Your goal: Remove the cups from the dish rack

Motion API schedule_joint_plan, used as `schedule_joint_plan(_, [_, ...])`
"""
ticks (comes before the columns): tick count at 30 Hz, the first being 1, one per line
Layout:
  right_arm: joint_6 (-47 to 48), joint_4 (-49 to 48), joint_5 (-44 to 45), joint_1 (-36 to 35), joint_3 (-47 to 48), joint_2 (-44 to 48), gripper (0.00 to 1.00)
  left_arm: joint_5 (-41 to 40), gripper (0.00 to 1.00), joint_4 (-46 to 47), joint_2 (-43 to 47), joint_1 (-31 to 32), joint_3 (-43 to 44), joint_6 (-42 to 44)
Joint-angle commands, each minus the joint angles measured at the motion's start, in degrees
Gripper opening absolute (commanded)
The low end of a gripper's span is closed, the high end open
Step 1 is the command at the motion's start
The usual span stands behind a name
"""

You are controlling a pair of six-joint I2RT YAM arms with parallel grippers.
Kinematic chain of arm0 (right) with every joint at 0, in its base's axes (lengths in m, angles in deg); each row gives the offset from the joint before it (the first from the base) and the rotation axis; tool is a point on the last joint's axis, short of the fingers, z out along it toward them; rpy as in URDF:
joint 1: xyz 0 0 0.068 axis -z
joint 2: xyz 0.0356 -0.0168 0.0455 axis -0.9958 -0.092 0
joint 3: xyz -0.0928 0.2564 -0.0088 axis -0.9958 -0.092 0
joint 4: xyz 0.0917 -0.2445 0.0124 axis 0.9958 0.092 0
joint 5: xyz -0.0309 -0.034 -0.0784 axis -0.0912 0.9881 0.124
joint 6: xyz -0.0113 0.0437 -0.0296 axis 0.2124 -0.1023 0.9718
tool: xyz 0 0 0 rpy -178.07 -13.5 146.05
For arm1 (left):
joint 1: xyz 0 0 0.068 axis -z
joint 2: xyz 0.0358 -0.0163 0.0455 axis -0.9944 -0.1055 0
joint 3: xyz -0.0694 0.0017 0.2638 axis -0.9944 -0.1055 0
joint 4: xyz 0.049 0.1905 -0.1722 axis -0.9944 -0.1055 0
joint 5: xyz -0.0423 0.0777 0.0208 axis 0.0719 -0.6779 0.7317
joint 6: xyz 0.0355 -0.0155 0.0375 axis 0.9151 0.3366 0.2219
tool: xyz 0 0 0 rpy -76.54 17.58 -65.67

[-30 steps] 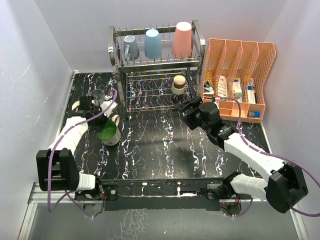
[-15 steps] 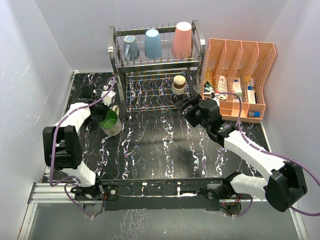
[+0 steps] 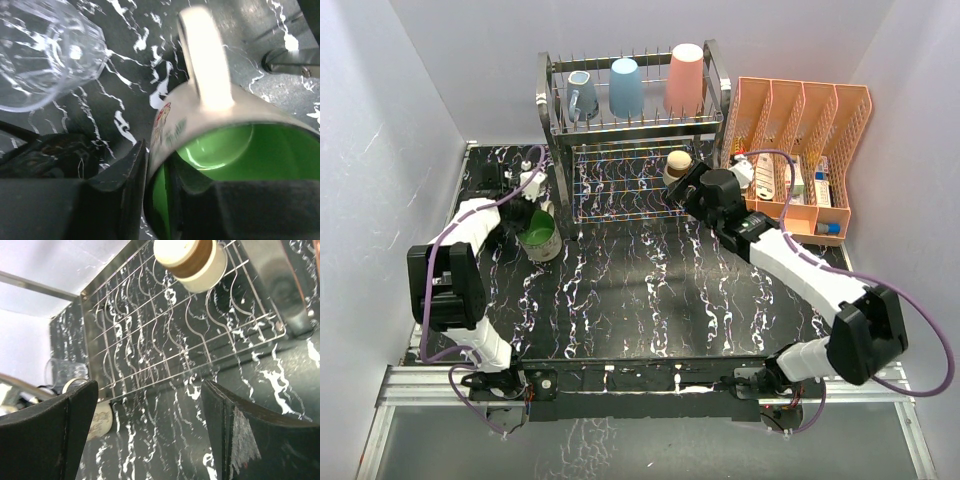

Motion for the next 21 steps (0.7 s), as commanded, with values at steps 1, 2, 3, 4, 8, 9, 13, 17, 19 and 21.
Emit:
schedule_joint_plan(1, [7.32, -1.2, 6.77, -0.18, 6.49, -3.89, 0.88, 2.06, 0.26, 1.07, 1.5, -1.56, 6.45, -1.99])
schedule_joint_plan(2, [8.9, -1.7, 7.75, -0.38, 7.39, -4.85, 0.89, 2.63, 0.32, 0.39, 1.78, -1.88, 7.32, -2.37])
schedule_joint_plan(3, [9.99, -2.23, 8.81, -0.64, 8.13, -5.82, 0.89, 3.08, 0.38, -0.38, 2.17, -2.08, 7.98, -2.72])
schedule_joint_plan(4, [11.01, -2.58, 9.74, -0.88, 9.0, -6.8, 0.9, 3.56, 0.43, -0.96, 2.77, -2.29, 8.45, -3.01])
schedule_joint_plan(8, [14.03, -3.37, 13.25, -1.71, 12.36, -11.14, 0.91, 5.83, 0.6, -2.76, 5.7, -2.42, 8.58, -3.22])
schedule_joint_plan(9, [14.64, -3.5, 14.18, -1.95, 13.03, -12.2, 0.91, 6.53, 0.63, -3.31, 6.37, -2.43, 8.63, -3.27])
schedule_joint_plan(13, [17.25, -5.64, 17.65, -2.69, 14.41, -16.54, 0.92, 9.33, 0.73, -5.88, 9.42, -2.42, 9.63, -3.64])
schedule_joint_plan(17, [19.89, -8.26, 21.93, -3.42, 15.31, -20.51, 0.94, 13.38, 0.79, -7.83, 13.24, -2.51, 9.8, -4.21])
schedule_joint_plan(19, [22.19, -10.81, 23.92, -3.64, 15.85, -22.54, 0.96, 16.73, 0.83, -9.24, 15.07, -2.61, 9.66, -4.41])
schedule_joint_plan(21, [25.77, -14.01, 25.8, -3.88, 16.49, -25.28, 0.98, 22.62, 0.84, -11.65, 16.88, -2.74, 9.25, -3.17])
